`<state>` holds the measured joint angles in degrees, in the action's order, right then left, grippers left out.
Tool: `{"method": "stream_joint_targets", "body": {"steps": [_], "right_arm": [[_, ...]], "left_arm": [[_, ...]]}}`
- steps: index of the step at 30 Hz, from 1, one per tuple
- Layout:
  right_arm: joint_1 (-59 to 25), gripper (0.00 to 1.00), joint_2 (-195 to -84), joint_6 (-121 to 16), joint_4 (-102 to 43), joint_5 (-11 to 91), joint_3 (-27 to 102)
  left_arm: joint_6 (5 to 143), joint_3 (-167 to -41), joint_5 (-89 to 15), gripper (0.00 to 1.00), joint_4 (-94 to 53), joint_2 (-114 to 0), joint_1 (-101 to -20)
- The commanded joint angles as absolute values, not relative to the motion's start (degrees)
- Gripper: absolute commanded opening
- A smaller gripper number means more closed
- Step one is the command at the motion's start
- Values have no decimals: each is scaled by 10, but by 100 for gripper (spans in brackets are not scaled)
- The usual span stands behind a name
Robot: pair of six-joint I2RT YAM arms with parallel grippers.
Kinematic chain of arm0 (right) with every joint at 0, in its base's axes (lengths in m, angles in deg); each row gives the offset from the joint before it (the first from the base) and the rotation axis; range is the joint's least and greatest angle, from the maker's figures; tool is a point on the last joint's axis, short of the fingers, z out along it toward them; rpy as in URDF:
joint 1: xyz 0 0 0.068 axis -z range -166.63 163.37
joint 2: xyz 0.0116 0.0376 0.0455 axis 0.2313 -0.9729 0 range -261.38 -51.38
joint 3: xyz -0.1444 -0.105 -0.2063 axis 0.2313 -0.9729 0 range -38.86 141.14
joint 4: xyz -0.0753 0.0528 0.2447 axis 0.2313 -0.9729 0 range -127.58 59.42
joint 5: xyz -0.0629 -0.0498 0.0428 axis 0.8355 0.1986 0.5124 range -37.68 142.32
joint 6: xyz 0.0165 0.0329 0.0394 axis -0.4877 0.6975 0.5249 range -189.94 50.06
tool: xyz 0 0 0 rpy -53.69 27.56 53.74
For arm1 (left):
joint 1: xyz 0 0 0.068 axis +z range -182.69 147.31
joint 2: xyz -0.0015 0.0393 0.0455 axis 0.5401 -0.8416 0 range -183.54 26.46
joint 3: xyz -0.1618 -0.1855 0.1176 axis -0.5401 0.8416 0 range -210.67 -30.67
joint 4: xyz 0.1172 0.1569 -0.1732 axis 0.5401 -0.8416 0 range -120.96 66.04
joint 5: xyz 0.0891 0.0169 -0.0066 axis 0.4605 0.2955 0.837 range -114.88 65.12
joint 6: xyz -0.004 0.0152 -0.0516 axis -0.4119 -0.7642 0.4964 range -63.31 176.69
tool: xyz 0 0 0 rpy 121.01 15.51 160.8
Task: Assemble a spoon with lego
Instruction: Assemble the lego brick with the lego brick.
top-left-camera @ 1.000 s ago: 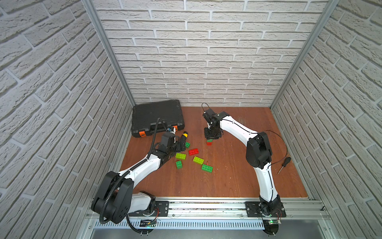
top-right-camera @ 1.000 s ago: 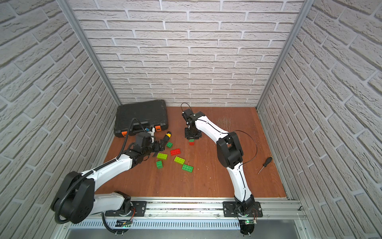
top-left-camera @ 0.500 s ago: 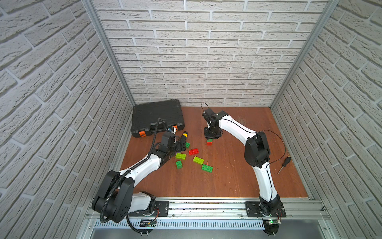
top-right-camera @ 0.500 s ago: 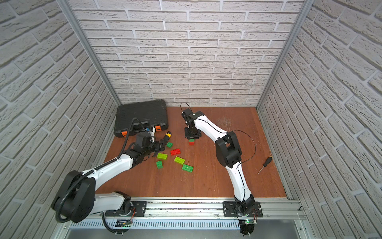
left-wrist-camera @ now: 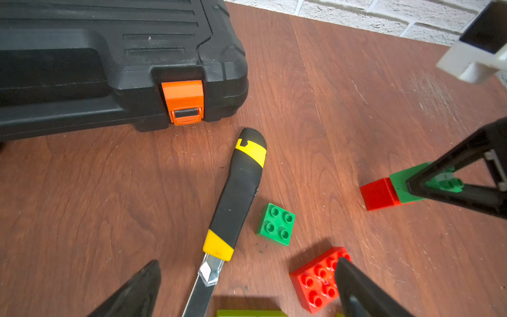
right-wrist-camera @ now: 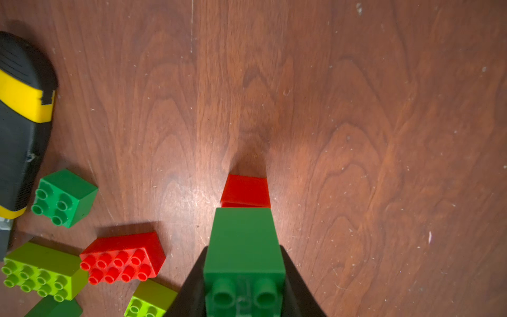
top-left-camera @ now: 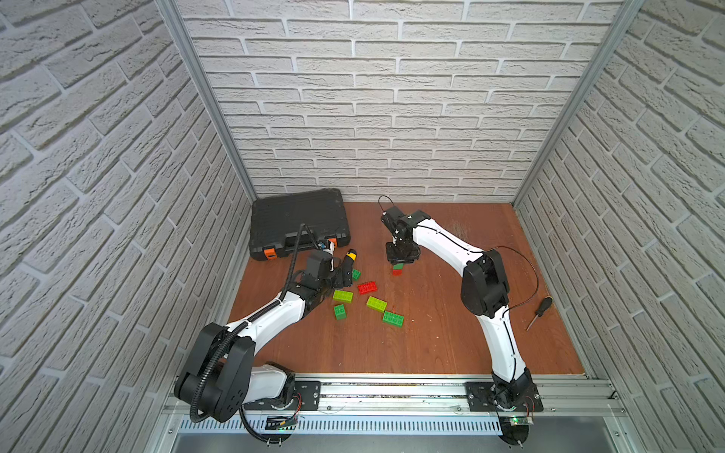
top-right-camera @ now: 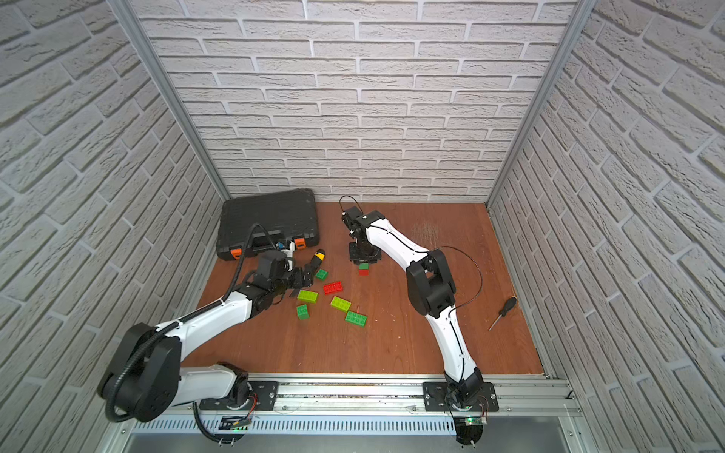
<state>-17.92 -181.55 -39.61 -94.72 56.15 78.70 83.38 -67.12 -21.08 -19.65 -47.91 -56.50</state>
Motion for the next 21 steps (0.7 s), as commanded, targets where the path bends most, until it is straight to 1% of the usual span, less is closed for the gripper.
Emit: {"method": "stream_joint_targets", "body": {"steps": [1, 3, 11, 15, 21], "right_arm": [[-184, 28, -1847, -377, -969, 587, 780], [-184, 28, -1846, -366, -963, 585, 772], [-180, 28, -1827, -330, -909, 515, 732], [-180, 28, -1820, -332, -914, 532, 726], [-181, 28, -1817, -350, -918, 516, 725]], "left_arm": [[827, -661, -203, 98, -177, -479, -568], [825, -662, -201, 98, -180, -476, -568], [822, -662, -197, 98, -182, -471, -568], [821, -662, -198, 98, -182, -469, -566], [821, -658, -198, 98, -178, -470, -566]]}}
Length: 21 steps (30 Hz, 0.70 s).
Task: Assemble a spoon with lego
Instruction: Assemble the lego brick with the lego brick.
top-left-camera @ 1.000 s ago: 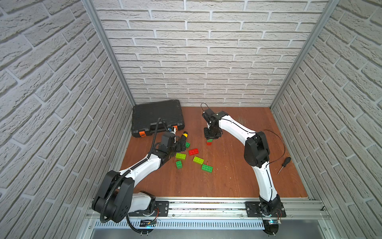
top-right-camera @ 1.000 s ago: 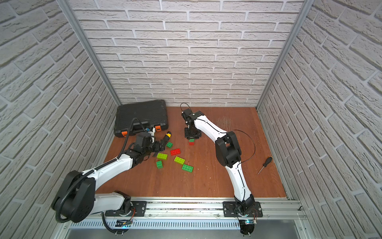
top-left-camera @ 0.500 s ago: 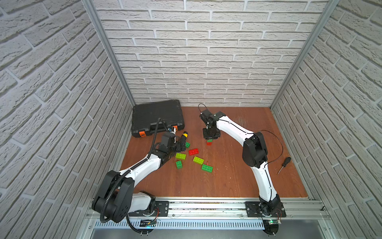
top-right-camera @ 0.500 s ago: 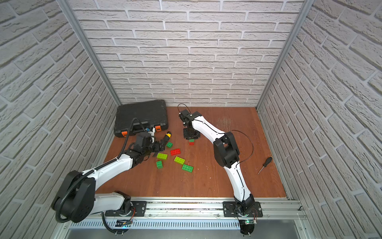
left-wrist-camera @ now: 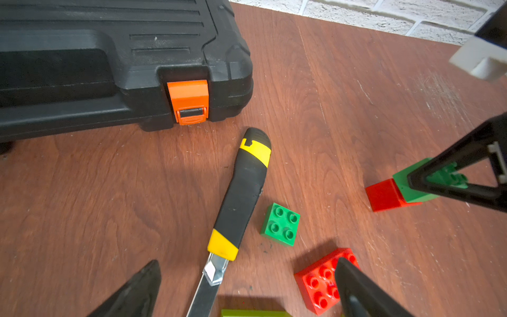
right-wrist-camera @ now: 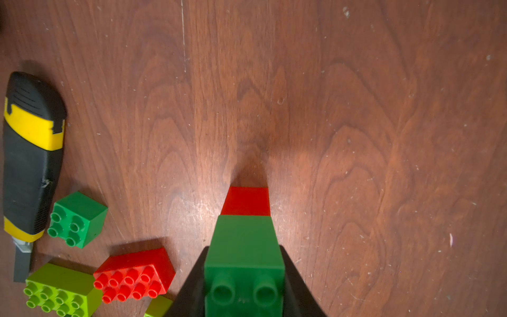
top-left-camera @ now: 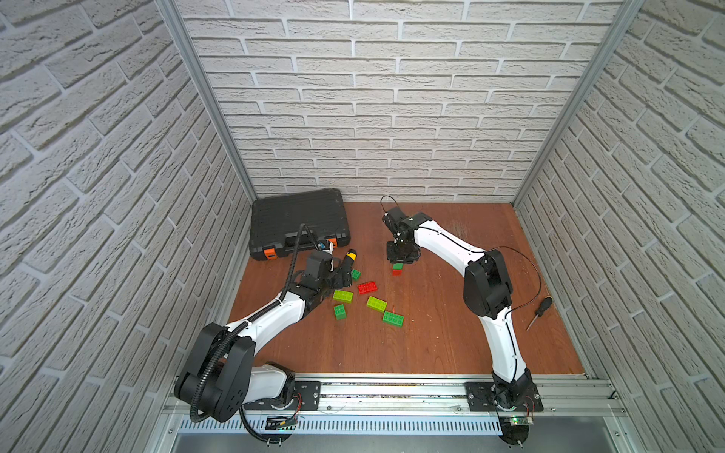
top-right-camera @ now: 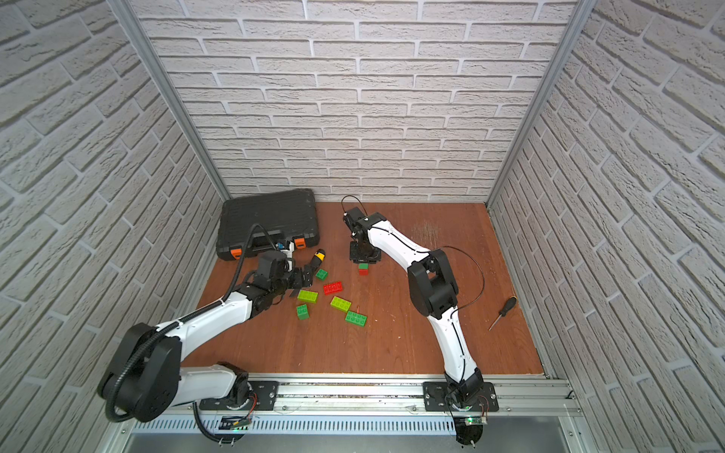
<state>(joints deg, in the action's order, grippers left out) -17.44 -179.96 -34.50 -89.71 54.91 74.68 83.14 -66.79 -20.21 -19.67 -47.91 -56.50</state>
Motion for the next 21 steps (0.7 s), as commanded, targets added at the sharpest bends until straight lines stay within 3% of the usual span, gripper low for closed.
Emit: {"method": "stream_joint_targets", "body": {"steps": [1, 21], "right_arm": [[-182, 28, -1820, -356, -925, 521, 728], [-202, 28, -1796, -376, -899, 588, 682]], "left_arm": [[823, -657, -197, 98, -177, -470, -566], [824, -653, -188, 98, -183, -460, -566]]}}
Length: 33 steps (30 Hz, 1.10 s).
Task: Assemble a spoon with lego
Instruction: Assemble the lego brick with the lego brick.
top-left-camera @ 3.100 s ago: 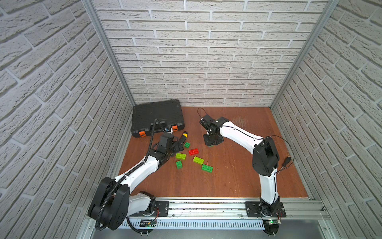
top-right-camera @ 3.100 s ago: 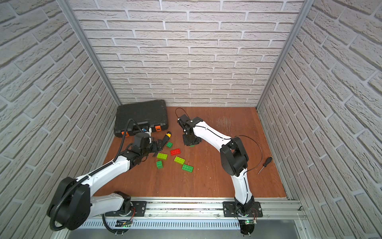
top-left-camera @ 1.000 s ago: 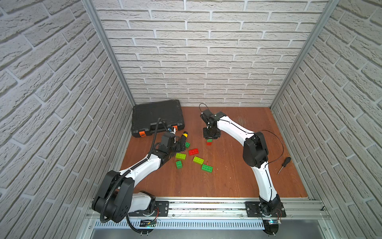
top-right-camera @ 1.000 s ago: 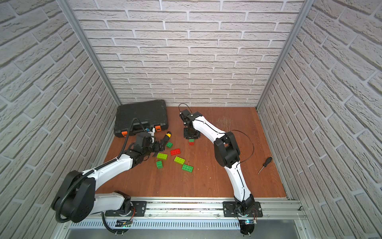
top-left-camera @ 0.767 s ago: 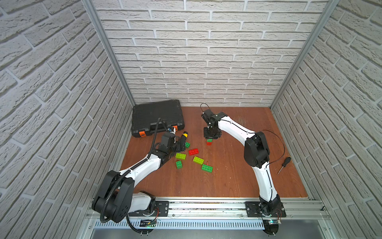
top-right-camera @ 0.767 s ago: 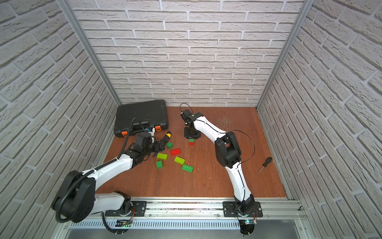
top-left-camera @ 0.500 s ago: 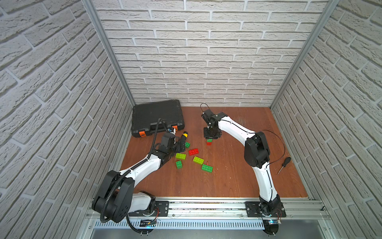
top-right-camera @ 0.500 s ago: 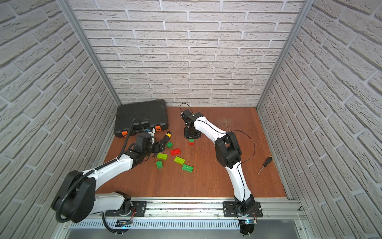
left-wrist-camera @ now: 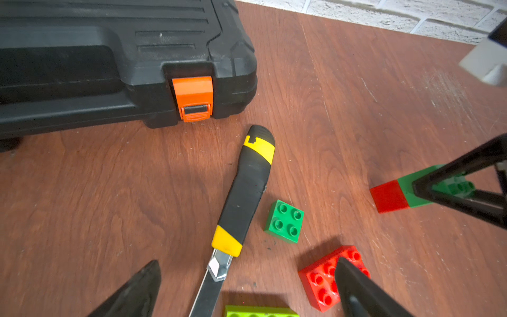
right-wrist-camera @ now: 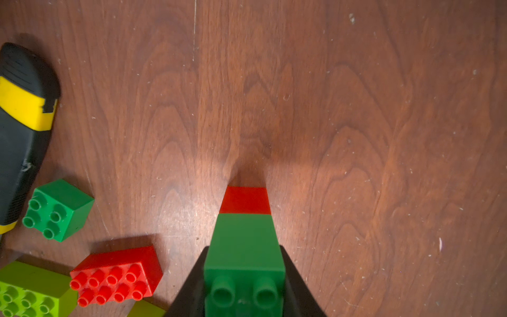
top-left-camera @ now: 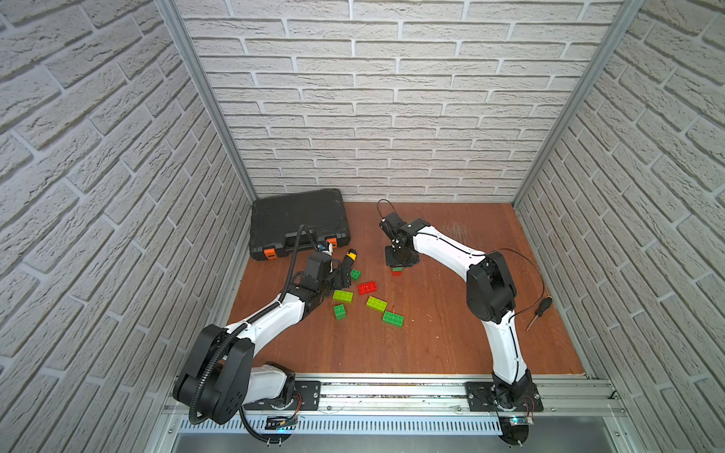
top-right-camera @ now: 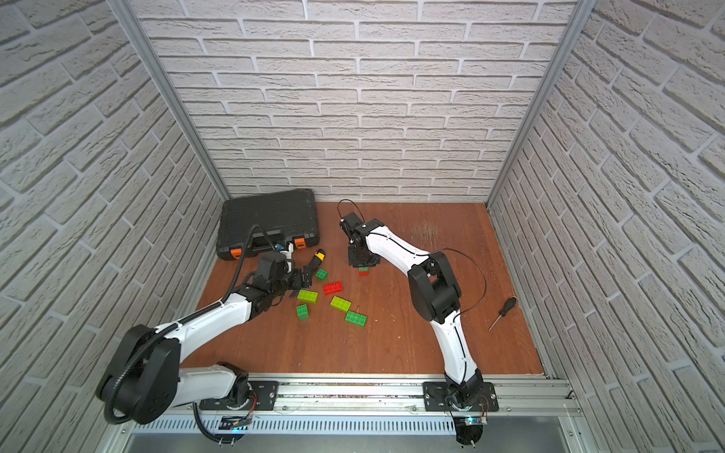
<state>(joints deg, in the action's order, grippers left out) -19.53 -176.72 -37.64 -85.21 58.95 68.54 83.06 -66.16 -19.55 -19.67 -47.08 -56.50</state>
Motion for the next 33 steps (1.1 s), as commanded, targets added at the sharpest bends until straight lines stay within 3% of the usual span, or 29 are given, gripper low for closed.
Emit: {"method": "stream_joint_targets", "body": {"steps": [1, 7, 23, 33], "right_arm": [[-203, 28, -1806, -374, -913, 598, 691], [-211, 28, -1832, -357, -929, 636, 704], [-220, 33, -1743, -297, -893, 617, 634], [-220, 60, -1722, -302, -886, 612, 635]], "left_arm": [[824, -653, -189, 98, -184, -459, -565], [824, -650, -185, 98, -186, -453, -565], [824, -646, -185, 98, -196, -434, -566], [822, -645, -179, 98, -209, -419, -565]]}}
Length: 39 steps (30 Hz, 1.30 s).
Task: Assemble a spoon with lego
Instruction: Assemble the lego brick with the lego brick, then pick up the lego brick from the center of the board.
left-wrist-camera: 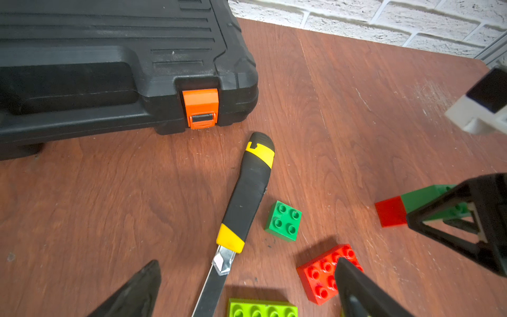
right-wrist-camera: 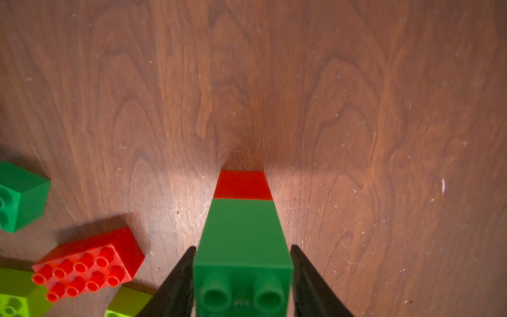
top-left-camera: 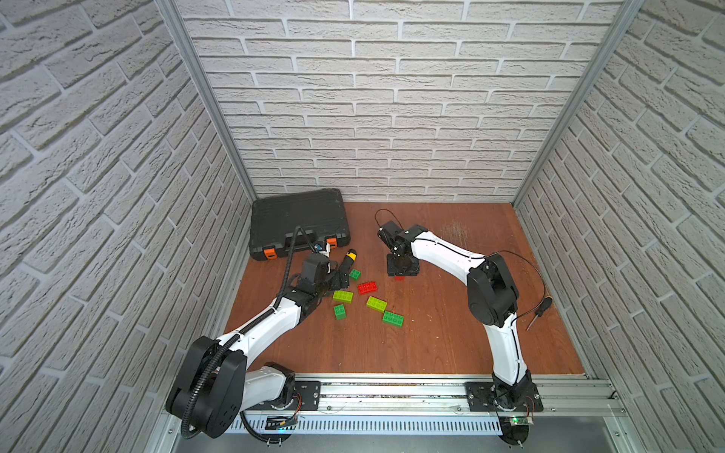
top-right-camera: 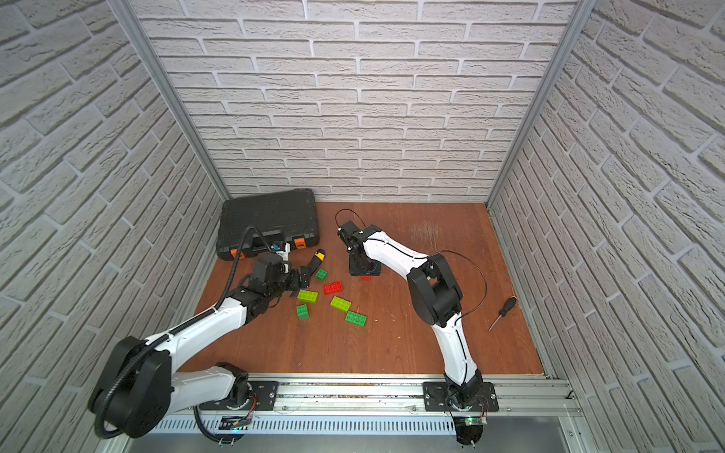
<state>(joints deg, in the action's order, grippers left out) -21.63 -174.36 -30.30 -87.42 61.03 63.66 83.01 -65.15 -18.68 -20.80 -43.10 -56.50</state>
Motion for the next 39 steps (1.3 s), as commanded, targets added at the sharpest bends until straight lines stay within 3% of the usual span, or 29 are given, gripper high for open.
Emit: {"method": "stream_joint_targets", "body": {"steps": [1, 15, 16, 19, 20, 30, 39], "right_arm": [[-221, 61, -1716, -303, -887, 612, 634], [-301, 68, -1576, -247, -860, 624, 497], [-310, 71, -1569, -240, -854, 624, 482], [-338, 98, -1552, -214, -834, 621, 436], [-350, 100, -1551, -204, -826, 622, 424], [-384, 100, -1586, -152, -767, 589, 364], [-382, 100, -1637, -164, -802, 624, 416]], "left_arm": [[823, -646, -179, 98, -210, -418, -566], [847, -630, -188, 98, -227, -368, -564], [850, -627, -188, 98, -230, -363, -564], [866, -614, -188, 98, -238, -344, -565], [873, -607, -189, 98, -237, -337, -565], [895, -558, -188, 98, -254, -273, -568], [889, -555, -178, 98, -261, -264, -568]]}}
